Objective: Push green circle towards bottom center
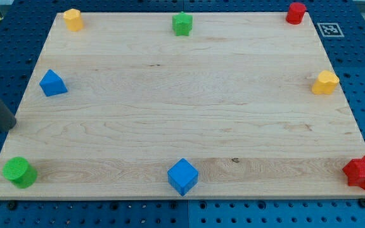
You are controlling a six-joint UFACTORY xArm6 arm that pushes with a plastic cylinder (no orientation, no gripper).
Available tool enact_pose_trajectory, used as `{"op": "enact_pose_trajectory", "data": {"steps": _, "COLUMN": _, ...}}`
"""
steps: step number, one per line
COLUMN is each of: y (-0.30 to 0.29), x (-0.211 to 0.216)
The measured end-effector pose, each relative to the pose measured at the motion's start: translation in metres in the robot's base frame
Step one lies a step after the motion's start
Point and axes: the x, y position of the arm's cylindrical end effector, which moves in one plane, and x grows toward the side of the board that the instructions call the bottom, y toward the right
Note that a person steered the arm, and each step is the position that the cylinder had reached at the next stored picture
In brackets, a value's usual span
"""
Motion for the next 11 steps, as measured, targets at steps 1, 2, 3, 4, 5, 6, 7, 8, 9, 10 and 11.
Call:
{"op": "enact_pose_trajectory", "data": {"steps": 1, "y": 0.000, "x": 0.050}}
{"op": "enact_pose_trajectory", "data": {"steps": 2, "y": 0.000, "x": 0.077}}
{"op": "enact_pose_trajectory", "data": {"steps": 3, "y": 0.015, "x": 0.103}}
{"op": "enact_pose_trajectory", "data": {"steps": 4, "y": 0.036, "x": 0.107}}
{"op": "enact_pose_trajectory", "data": {"steps": 5, "y": 0.041, "x": 0.096}}
{"op": "enact_pose_trajectory", "data": {"steps": 6, "y": 0.048, "x": 0.077}}
{"op": "enact_pose_trajectory", "data": {"steps": 7, "y": 0.088, "x": 0.075}}
{"op": "enact_pose_trajectory", "data": {"steps": 8, "y": 0.142, "x": 0.069}}
{"op": "enact_pose_trajectory", "data": {"steps": 9, "y": 0.190, "x": 0.040}}
{"op": "enact_pose_trajectory", "data": {"steps": 10, "y": 0.222, "x": 0.010}}
{"op": "enact_pose_trajectory", "data": {"steps": 11, "y": 0.223, "x": 0.010}}
